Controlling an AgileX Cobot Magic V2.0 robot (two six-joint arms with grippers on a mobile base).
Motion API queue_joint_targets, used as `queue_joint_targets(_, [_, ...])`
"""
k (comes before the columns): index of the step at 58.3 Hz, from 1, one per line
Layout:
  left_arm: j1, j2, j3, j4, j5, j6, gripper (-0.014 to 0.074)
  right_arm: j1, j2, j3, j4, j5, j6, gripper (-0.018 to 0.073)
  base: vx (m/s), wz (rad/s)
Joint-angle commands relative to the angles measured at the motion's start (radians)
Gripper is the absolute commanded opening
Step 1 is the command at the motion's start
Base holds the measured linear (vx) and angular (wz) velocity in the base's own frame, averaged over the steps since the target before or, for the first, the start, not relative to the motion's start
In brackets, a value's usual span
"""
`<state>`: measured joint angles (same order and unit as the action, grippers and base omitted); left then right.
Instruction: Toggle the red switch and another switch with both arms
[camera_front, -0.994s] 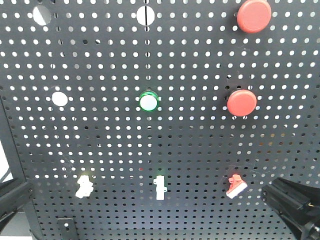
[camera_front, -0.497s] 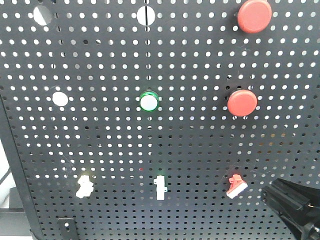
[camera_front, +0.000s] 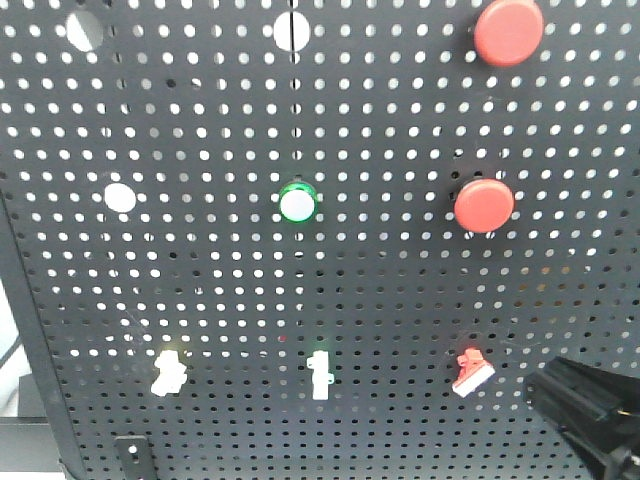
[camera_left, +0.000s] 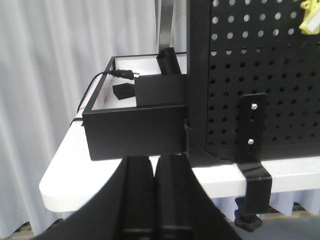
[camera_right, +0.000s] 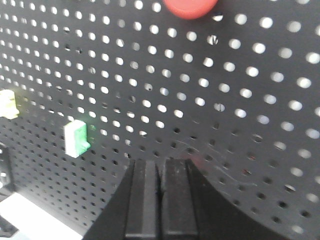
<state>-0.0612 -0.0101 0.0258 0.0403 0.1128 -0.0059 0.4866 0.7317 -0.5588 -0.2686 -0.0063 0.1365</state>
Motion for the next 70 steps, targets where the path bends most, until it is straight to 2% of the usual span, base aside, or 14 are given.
queue_joint_targets(1, [0.0, -0.009, 0.02, -0.01, -0.072, -0.003, 0.0002, -0.002, -0.006, -0.032, -0.002, -0.072, -0.005, -0.0006, 0.0, 0.0])
queue_joint_targets(38, [0.0, -0.009, 0.019, -0.01, -0.072, -0.003, 0.0002, -0.004, -0.041, 0.0, 0.004, -0.093, -0.013, -0.0006, 0.0, 0.0])
queue_joint_targets(42, [0.0, -0.009, 0.019, -0.01, -0.072, -0.003, 0.0002, -0.055, -0.099, 0.068, 0.02, -0.142, -0.041, -0.0006, 0.0, 0.0])
queue_joint_targets(51, [0.0, -0.009, 0.019, -0.01, -0.072, -0.003, 0.0002, -0.246, -0.317, 0.261, 0.164, -0.21, -0.044, -0.0006, 0.0, 0.0])
queue_joint_targets(62, [0.0, -0.009, 0.019, -0.01, -0.072, -0.003, 0.0002, -0.424, -0.563, 0.434, 0.173, -0.083, -0.066, -0.0006, 0.0, 0.0])
queue_joint_targets(70, [0.0, -0.009, 0.019, -0.01, -0.072, -0.003, 0.0002, -0.467, -0.709, 0.536, 0.186, -0.016, -0.066, -0.0006, 0.0, 0.0])
